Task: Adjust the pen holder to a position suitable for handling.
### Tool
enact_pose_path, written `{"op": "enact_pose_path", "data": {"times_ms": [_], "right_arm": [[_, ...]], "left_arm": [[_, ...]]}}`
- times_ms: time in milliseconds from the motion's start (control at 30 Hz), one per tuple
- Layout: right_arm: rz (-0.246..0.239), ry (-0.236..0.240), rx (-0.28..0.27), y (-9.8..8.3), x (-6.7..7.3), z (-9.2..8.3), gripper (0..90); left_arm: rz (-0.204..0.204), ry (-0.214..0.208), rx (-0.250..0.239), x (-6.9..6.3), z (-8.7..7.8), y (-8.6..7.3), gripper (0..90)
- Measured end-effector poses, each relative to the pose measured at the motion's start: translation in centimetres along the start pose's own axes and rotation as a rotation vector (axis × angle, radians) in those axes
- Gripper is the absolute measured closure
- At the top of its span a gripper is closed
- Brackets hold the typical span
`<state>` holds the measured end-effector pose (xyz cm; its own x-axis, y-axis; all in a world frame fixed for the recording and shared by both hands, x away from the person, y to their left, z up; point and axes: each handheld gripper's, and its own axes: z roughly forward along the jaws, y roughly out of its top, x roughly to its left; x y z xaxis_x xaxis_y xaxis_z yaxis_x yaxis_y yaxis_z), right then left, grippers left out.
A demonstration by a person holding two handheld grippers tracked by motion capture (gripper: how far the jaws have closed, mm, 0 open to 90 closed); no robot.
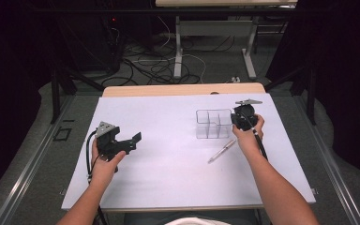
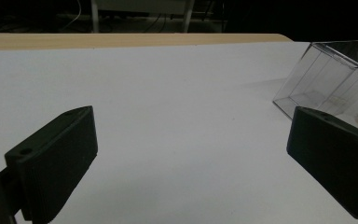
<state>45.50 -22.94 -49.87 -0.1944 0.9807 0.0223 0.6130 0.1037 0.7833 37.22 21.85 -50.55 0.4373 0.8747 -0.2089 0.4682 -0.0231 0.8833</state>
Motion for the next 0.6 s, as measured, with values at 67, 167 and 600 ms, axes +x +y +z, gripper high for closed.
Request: {"op": "enact_pose_path", "data": {"times_ms": [67, 167, 600], "right_arm": [[0.004, 0.000, 0.000, 0.00, -0.03, 0.02, 90.0], [0.011, 0.003, -0.003, -0.04, -0.04, 0.00, 90.0], [0.070, 0.007, -0.001, -0.16, 0.08, -0.09, 90.0]], "left_arm": [[0.000, 0.000, 0.000, 0.01, 0.00, 0.00, 1.7], [-0.001, 0.000, 0.001, 0.02, 0.01, 0.00, 1.7], [-0.005, 0.003, 0.002, 0.12, 0.07, -0.01, 1.7]]}}
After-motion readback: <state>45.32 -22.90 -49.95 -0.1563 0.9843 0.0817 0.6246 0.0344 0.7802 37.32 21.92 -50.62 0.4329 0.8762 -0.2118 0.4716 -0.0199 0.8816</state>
